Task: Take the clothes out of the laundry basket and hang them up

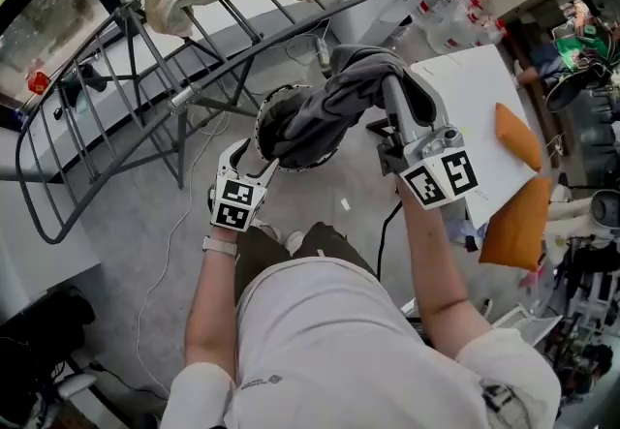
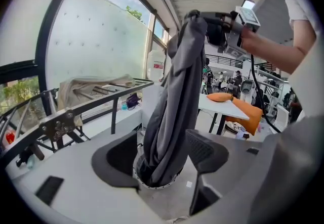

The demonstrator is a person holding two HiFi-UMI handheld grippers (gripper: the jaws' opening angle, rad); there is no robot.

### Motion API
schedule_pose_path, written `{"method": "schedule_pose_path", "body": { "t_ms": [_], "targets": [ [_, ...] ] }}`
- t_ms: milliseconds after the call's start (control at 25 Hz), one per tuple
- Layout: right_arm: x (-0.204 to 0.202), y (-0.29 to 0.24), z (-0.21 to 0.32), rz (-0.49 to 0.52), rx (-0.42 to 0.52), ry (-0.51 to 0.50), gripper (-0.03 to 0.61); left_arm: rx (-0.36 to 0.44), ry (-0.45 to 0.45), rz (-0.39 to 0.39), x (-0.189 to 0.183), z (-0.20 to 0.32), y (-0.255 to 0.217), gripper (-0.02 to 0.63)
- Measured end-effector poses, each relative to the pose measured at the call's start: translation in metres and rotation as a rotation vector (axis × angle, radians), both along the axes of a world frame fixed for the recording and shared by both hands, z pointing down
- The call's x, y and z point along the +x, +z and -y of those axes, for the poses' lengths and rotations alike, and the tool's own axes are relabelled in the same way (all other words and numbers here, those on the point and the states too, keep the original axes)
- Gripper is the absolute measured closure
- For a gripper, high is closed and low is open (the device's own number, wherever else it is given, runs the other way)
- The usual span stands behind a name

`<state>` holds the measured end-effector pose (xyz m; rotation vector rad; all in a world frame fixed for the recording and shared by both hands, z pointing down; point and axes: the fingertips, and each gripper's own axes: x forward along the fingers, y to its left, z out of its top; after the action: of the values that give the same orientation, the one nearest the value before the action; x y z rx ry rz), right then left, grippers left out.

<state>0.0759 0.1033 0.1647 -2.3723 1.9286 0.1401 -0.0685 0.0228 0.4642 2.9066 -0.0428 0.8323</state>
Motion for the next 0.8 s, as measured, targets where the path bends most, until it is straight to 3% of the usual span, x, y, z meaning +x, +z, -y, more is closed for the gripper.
{"method": "schedule_pose_path", "body": {
  "t_ms": [480, 520, 560, 600, 640, 800],
  "targets": [
    [-0.026, -0.121, -0.091, -0.011, 0.280, -0.042, 0.546, 0.047, 0.093, -0.050, 0.073, -0.078, -0.011, 0.342],
    [-0.026, -0.126, -0.098, -0.010, 0.293, -0.039, 0.546, 0.041, 0.097, -0.054, 0.075, -0.080, -0.011, 0.366],
    [-0.026, -0.129, -0.105, -0.015, 0.300, -0.034, 0.546, 0.032, 0.097, -0.063, 0.077, -0.083, -0.011, 0.440],
    [-0.025, -0.130, -0.113, -0.022, 0.304, -0.028, 0.546, 0.022, 0.091, -0.076, 0.077, -0.085, -0.013, 0.556],
    [-0.024, -0.131, -0.121, -0.030, 0.306, -0.020, 0.546, 0.012, 0.079, -0.088, 0.077, -0.086, -0.016, 0.606],
    [-0.011, -0.126, -0.155, -0.029, 0.299, 0.028, 0.546, 0.016, -0.041, -0.108, 0.065, -0.067, -0.036, 0.609]
  ]
}}
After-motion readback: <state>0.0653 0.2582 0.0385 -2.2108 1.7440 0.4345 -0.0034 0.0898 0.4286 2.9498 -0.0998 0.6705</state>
